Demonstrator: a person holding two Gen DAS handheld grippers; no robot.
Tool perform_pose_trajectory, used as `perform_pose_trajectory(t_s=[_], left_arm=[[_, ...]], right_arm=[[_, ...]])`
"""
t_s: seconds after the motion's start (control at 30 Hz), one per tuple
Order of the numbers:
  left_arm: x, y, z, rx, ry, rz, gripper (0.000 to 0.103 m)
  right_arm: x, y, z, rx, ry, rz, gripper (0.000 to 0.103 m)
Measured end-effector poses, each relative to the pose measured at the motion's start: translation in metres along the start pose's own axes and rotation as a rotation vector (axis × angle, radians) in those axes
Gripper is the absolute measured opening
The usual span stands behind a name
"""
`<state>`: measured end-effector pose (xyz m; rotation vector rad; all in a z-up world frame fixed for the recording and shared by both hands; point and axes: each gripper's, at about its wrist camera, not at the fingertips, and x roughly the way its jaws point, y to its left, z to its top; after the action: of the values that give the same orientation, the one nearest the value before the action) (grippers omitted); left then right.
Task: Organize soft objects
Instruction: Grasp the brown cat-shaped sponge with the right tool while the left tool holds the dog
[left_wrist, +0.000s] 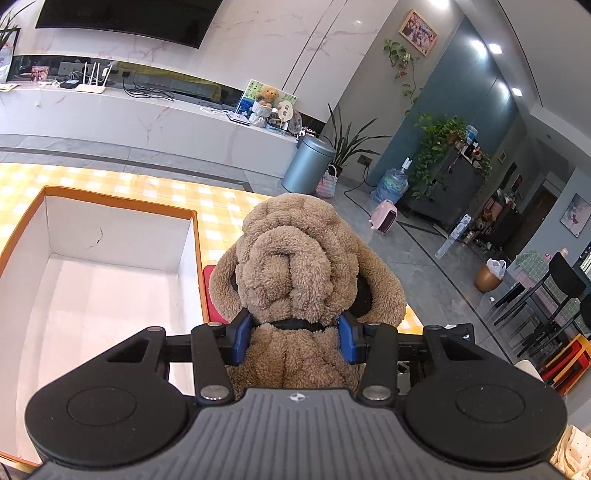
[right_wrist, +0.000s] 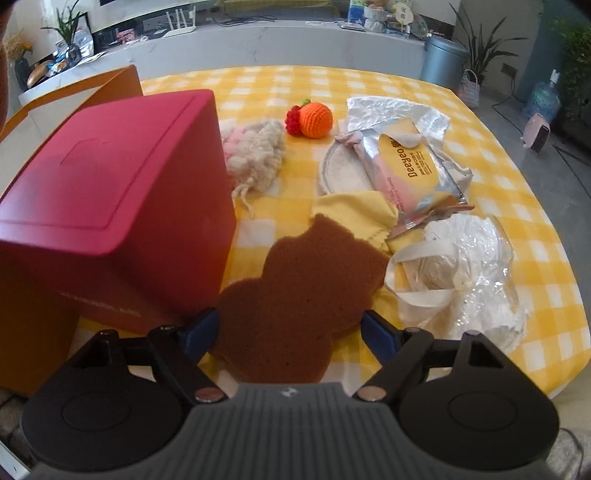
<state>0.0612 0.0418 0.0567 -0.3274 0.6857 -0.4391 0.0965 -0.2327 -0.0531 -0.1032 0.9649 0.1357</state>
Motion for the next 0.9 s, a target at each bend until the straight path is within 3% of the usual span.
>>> perform_pose_trajectory(t_s=[0.13,0.23,0.33,0.53,0.63,0.7,0.77,0.9], left_arm=[[0.001,0.0,0.0,0.014,0.003,-0.009,0.053],[0.003,0.0,0.0,0.025,0.012,-0.015,0.053],[0.004,0.004,0.002,0.023,0.027,-0.019,0.053],[0.002,0.008,0.009,0.021,0.023,-0.022,0.053],[0.003,0.006,0.005,0.027,0.024,-0.015,0.053],[0.004,0.006,0.004,0.027,0.024,-0.013,0.053],[0.003,0.006,0.004,0.027,0.023,-0.014,0.053],[0.004,0.004,0.002,0.036,0.016,-0.013,0.053]], right_arm=[[-0.006,-0.004,-0.003,-0.028,0.02,-0.061,0.079],[-0.01,-0.012,-0.005,0.015,0.039,-0.086,0.088],[-0.012,-0.019,-0.004,0.077,0.022,-0.056,0.098],[0.007,0.014,-0.005,-0.097,0.056,-0.156,0.1],[0.018,0.021,-0.003,-0.104,0.077,-0.186,0.1],[0.023,0.019,-0.001,-0.083,0.085,-0.189,0.099],[0.018,0.012,-0.001,-0.042,0.065,-0.161,0.077],[0.002,-0.007,-0.007,0.041,0.043,-0.081,0.076]])
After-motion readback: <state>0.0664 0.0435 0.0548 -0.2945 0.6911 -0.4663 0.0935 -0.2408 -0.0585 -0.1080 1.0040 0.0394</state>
